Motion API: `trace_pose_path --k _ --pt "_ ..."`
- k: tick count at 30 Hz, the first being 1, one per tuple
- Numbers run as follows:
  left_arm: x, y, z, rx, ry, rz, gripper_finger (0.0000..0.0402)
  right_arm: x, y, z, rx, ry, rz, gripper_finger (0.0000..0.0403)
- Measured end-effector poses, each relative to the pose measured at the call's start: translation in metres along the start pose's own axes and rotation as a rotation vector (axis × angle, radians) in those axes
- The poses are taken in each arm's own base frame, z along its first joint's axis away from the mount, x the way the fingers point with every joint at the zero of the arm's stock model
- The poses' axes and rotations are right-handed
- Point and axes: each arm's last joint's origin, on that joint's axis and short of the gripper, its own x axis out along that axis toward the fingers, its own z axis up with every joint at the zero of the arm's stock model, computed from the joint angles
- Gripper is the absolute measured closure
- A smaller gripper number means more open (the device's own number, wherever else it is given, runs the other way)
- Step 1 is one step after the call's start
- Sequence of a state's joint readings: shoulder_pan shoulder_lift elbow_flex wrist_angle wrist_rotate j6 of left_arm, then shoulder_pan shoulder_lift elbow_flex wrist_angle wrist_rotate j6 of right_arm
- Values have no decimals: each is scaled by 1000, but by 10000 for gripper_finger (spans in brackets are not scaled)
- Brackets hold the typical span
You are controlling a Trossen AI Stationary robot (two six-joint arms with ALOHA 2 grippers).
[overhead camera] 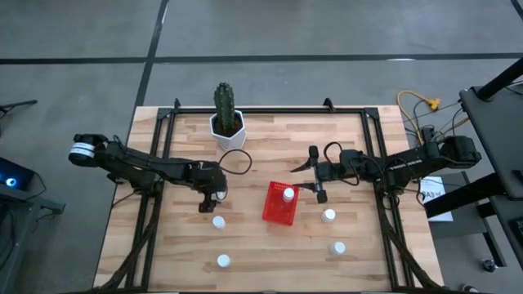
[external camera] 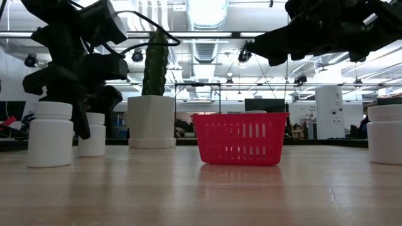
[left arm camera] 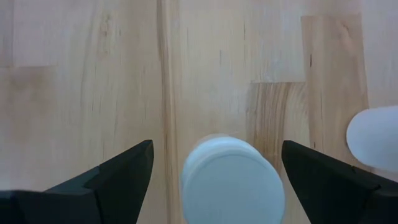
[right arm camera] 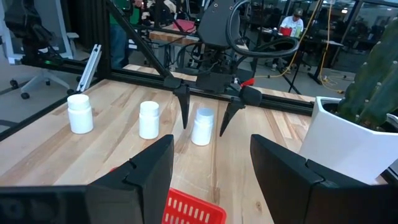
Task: Pick and place pill bottles into a basket
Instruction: Put the white pill bottle into the red bin
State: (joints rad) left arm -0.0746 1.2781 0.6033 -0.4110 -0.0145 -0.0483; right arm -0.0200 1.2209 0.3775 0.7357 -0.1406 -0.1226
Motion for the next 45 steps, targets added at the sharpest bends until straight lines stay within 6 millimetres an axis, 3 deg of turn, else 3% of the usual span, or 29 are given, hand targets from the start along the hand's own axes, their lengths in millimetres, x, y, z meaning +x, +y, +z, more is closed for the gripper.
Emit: trace_pose_path --k 10,25,35,45 --pt "0 0 0 -2 3 1 91 0 0 0 0 0 -1 200" --pt "-1 0 0 -1 17 -2 237 0 0 0 0 -1 -1 200" --pt "-10 -1 15 1 -22 -13 240 0 0 0 0 -1 -1 200" --pt "-31 -2 42 12 -75 -31 240 0 0 0 0 -1 -2 200"
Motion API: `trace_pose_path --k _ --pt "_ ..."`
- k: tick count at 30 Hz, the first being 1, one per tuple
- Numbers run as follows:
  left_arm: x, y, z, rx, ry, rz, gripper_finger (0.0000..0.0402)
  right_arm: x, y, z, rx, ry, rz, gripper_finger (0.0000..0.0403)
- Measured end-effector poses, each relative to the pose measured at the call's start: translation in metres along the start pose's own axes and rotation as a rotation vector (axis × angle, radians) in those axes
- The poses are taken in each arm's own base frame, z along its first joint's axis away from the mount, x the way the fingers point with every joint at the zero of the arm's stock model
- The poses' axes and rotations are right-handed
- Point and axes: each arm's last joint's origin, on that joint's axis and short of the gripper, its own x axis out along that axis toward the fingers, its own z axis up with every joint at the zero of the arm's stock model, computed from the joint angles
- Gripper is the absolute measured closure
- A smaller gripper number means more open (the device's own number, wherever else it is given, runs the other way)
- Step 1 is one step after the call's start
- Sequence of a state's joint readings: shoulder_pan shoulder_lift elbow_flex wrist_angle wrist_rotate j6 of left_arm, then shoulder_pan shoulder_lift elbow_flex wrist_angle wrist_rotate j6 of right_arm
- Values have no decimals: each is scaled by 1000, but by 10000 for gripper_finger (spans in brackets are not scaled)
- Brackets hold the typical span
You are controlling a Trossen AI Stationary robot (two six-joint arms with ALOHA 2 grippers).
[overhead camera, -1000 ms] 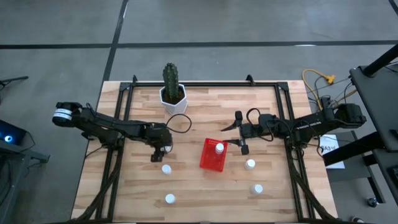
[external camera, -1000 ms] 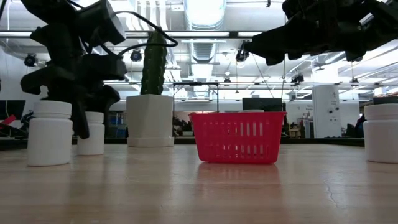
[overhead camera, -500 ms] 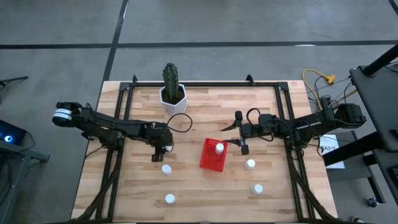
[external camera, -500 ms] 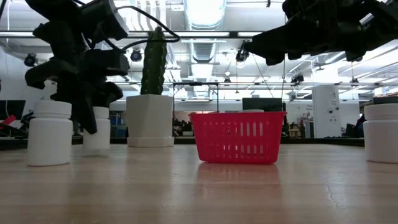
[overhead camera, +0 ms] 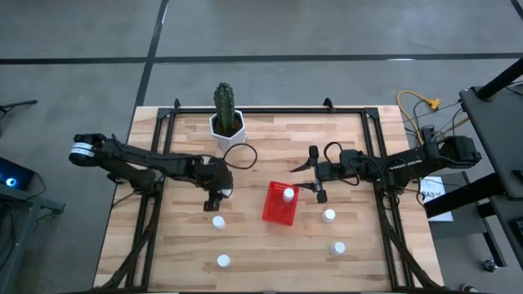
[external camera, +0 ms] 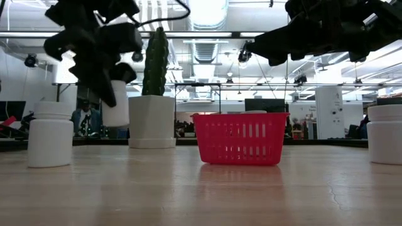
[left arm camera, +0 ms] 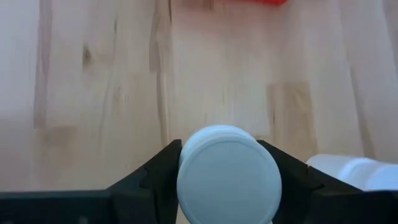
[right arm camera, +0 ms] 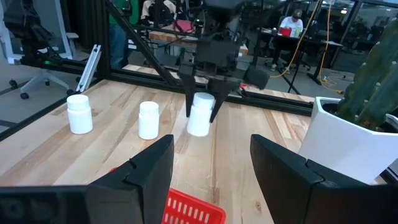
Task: Pick and place pill bottles into a basket
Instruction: Put the white pill bottle into the red bin
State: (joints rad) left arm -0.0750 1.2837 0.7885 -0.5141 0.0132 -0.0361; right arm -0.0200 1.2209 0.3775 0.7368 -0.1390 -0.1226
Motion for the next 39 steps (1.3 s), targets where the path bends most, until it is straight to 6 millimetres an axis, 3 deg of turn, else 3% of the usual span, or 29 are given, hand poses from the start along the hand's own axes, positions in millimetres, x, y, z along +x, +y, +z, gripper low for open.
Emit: trace_pose_path --k 5,15,21,39 --pt "-4 -1 19 45 -13 0 240 0 0 0 -5 -2 -2 200" --pt "13 -2 63 139 35 0 240 0 0 2 -5 -11 -2 200" --pt "11 -2 81 158 30 13 240 -4 1 3 12 -28 24 200" --pt "4 1 97 226 -48 32 240 -57 10 -6 63 -210 15 200"
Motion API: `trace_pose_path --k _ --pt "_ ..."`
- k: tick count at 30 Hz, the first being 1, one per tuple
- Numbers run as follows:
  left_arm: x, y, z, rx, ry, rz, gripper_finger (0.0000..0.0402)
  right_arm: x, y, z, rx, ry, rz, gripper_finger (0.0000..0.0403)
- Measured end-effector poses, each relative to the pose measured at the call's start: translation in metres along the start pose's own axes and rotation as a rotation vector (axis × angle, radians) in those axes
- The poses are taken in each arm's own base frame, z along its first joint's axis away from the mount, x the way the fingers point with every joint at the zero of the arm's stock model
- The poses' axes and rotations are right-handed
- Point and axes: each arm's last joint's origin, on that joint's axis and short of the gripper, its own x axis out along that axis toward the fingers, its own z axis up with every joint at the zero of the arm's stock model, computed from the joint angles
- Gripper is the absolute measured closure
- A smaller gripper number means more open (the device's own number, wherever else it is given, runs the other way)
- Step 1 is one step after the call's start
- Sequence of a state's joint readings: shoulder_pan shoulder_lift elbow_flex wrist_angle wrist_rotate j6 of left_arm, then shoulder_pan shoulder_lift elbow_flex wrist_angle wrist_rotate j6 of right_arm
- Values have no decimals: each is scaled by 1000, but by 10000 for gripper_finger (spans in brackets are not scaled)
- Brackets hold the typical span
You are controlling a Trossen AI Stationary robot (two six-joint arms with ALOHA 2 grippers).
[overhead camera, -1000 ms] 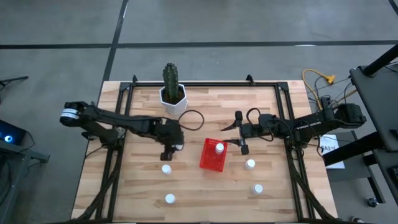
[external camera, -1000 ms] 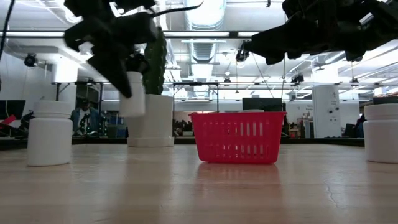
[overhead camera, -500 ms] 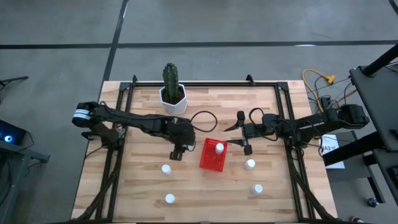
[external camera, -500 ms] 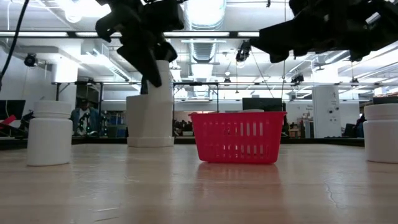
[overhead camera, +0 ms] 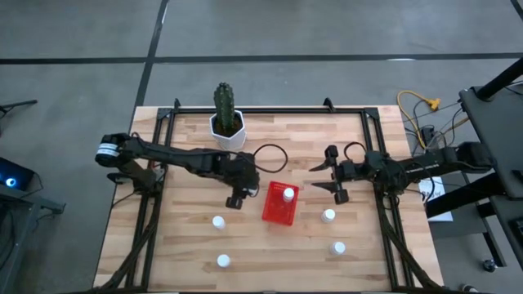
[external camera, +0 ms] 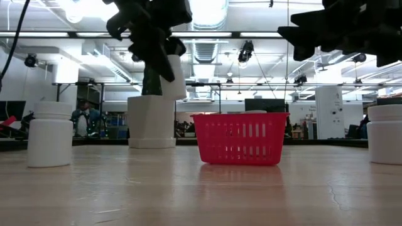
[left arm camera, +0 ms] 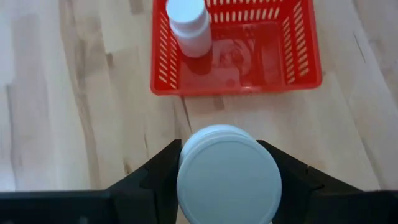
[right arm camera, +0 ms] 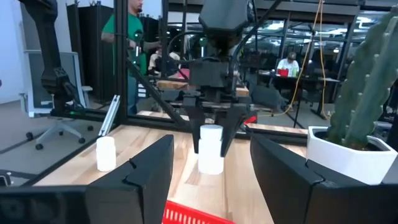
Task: Pick and place pill bottles into a basket
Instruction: Put the white pill bottle into the red bin
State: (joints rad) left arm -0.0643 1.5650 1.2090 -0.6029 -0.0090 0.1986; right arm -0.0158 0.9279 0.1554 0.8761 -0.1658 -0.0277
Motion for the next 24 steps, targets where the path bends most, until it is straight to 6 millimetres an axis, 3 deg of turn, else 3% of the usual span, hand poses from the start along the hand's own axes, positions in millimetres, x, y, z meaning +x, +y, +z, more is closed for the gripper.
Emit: trace_pose_path --k 9,24 --pt "-9 5 19 37 -60 13 240 2 0 1 0 -1 0 200" --pt "40 11 52 120 23 -41 240 0 2 4 -18 -41 57 200"
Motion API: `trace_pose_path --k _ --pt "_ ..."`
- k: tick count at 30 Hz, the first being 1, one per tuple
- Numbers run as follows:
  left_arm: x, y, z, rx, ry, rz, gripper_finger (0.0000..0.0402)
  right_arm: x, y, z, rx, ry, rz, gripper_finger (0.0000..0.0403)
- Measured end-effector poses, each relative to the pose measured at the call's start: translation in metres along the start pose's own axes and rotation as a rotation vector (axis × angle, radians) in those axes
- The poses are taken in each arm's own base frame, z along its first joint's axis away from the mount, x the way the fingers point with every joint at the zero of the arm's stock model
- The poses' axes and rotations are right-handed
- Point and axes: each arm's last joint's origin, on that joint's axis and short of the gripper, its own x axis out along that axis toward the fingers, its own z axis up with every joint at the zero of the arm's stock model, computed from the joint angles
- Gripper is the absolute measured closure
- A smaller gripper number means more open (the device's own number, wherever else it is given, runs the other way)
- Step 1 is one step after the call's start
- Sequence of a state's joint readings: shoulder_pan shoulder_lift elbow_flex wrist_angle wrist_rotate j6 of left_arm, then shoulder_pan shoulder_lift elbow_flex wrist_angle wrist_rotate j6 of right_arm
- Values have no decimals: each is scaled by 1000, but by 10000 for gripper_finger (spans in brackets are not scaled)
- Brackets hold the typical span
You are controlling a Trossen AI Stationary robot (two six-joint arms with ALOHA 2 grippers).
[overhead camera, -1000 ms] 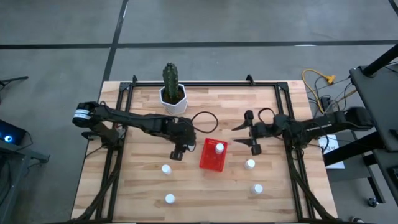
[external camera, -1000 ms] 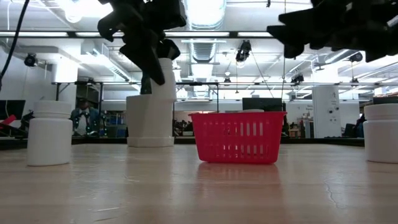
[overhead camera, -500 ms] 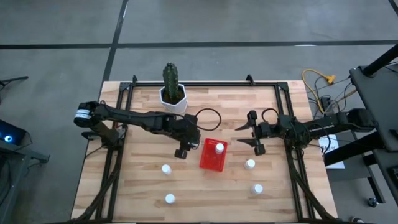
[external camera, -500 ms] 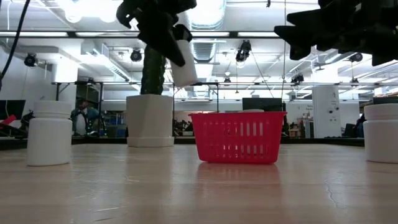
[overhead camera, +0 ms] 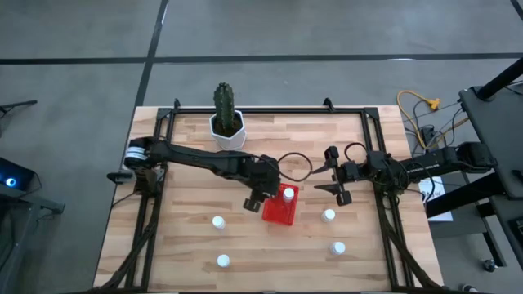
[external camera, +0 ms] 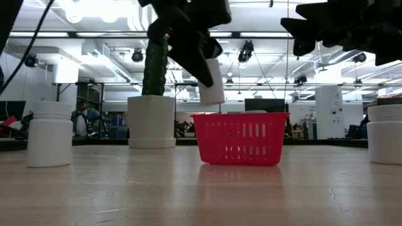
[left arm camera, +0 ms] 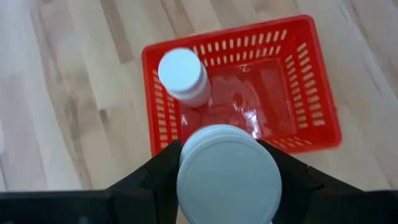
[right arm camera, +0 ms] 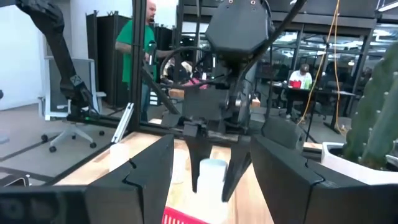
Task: Pick and place pill bottles into a basket
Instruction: Put the white pill bottle into the red bin
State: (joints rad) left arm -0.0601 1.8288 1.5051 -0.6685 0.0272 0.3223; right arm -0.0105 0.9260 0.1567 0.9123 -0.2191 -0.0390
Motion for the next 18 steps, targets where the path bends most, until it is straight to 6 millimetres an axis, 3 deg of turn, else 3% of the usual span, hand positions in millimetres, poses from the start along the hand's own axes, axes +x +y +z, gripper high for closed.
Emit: trace_pose_path --k 18 --pt "7 6 15 33 -1 2 240 0 1 1 -1 -17 24 200"
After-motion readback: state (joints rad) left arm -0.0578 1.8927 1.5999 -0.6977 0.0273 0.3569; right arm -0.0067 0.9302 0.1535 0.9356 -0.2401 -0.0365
